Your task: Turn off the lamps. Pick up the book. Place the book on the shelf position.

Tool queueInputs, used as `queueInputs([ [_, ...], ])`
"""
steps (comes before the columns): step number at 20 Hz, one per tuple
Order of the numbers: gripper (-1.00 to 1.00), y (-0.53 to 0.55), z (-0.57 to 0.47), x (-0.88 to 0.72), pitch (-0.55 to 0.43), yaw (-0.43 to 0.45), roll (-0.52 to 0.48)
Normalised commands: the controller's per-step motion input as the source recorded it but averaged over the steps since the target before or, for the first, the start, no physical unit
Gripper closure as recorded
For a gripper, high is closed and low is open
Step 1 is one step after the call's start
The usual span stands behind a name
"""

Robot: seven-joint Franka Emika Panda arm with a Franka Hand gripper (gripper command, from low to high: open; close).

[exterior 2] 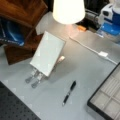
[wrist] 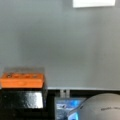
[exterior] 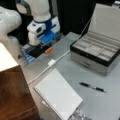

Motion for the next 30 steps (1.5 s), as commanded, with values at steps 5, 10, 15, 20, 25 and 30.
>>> queueInputs([
  [5,1.00,0.06,-0.09,-0.01,-0.068,-0.029,0.045],
  [10,1.00,0.01,-0.09,-0.01,-0.046,-0.026,0.044],
  [15,1.00,-0.01,-0.11,-0.01,-0.044,-0.023,0.043],
  [20,1.00,-0.10,-0.19,-0.01,-0.054,-0.001,0.031],
  [25,1.00,-0.20,-0.36,-0.01,-0.072,0.037,0.032],
  [30,1.00,-0.27,-0.43,-0.05,-0.103,0.058,0.027],
])
